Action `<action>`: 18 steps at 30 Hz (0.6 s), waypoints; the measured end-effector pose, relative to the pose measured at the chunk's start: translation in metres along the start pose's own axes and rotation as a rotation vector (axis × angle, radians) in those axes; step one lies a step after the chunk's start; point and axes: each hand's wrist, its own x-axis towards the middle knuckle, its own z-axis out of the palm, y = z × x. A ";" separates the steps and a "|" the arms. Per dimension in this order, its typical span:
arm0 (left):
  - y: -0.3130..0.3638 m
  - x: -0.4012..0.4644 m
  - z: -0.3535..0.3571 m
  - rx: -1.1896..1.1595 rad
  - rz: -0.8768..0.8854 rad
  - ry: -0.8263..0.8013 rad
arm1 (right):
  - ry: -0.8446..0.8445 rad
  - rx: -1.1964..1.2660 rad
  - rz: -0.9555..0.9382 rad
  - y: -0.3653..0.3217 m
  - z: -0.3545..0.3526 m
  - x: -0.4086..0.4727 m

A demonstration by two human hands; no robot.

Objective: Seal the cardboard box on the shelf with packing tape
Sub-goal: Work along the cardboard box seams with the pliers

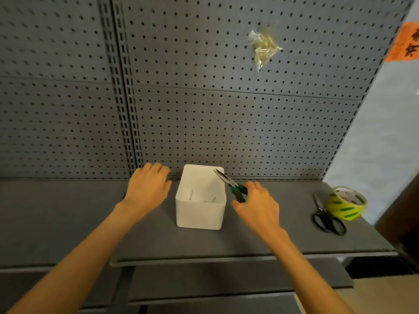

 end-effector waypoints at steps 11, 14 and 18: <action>-0.025 -0.010 -0.040 0.037 -0.045 0.057 | 0.021 0.044 -0.151 -0.045 -0.015 0.008; -0.050 -0.013 -0.069 0.021 -0.089 0.137 | 0.055 0.050 -0.222 -0.080 -0.026 0.014; -0.101 -0.041 -0.088 0.024 -0.181 0.165 | 0.053 0.065 -0.344 -0.139 -0.021 0.015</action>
